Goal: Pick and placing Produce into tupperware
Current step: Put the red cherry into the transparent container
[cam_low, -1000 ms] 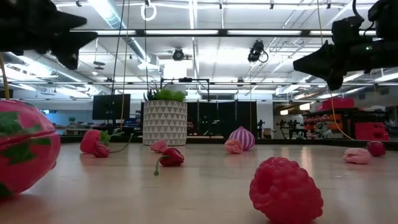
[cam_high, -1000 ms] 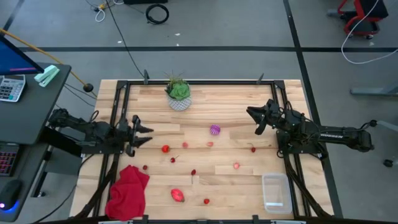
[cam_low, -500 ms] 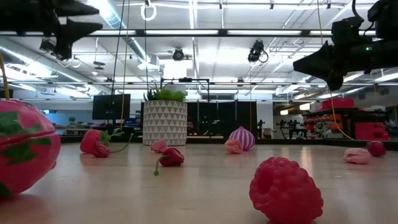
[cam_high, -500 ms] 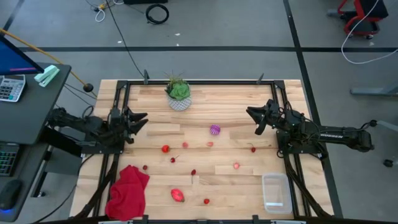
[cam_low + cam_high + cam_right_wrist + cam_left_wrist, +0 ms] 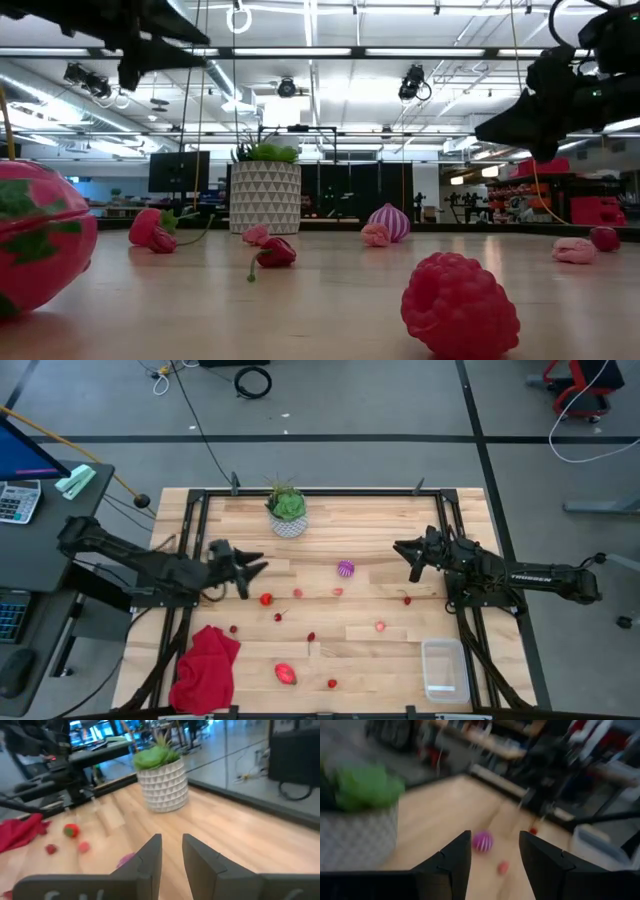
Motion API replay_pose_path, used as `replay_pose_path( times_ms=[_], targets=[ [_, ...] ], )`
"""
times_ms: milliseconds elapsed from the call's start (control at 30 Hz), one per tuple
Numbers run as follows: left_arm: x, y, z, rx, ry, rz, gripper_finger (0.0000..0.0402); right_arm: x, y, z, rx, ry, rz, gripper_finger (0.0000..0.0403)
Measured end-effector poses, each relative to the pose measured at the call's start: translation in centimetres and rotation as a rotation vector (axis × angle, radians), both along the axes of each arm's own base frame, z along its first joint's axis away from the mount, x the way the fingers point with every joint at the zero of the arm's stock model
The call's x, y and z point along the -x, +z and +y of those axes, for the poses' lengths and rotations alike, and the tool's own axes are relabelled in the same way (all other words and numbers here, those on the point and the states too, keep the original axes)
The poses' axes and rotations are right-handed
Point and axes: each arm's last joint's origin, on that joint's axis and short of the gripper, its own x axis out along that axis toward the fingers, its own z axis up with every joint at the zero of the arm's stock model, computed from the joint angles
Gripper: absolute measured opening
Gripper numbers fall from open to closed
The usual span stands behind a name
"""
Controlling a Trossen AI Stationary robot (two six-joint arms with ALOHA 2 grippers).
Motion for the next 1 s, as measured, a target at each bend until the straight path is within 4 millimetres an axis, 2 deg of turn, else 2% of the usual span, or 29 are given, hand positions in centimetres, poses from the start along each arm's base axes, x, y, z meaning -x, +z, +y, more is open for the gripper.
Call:
replay_pose_path(
  times_ms=[167,367,467,567,667,767,867,1000],
  targets=[
    [-2.5,-3.0,-1.4,0.173,0.044,0.129,0.0171,-0.1,0.0,0.3,-0.096,0.103,-0.034,0.0085],
    [-4.9,-4.2,-4.0,0.243,0.020,0.207,0.0171,0.0,-0.8,0.6,-0.171,0.174,0.042,0.0085],
    [-6.1,-3.4,-5.2,0.242,0.018,0.271,0.0171,0.1,-1.4,0.6,-0.223,0.164,0.088,0.0085],
    [-6.6,-1.6,-6.0,0.247,0.046,0.437,0.0171,0.2,-1.6,0.7,-0.231,0.161,0.104,0.0085],
    [-6.4,0.7,-6.6,0.279,0.114,0.609,0.0171,0.2,-1.6,0.7,-0.269,0.154,0.093,0.0085],
    [-6.1,2.2,-7.7,0.372,0.191,0.691,0.0171,0.2,-1.6,0.7,-0.330,0.144,0.075,0.0085],
    [-5.9,2.5,-9.1,0.598,0.281,0.662,0.0171,0.2,-1.6,0.7,-0.348,0.141,0.070,0.0085],
    [-5.1,0.5,-11.3,0.745,0.334,0.749,0.0171,0.2,-1.6,0.7,-0.350,0.141,0.070,0.0085]
  ],
)
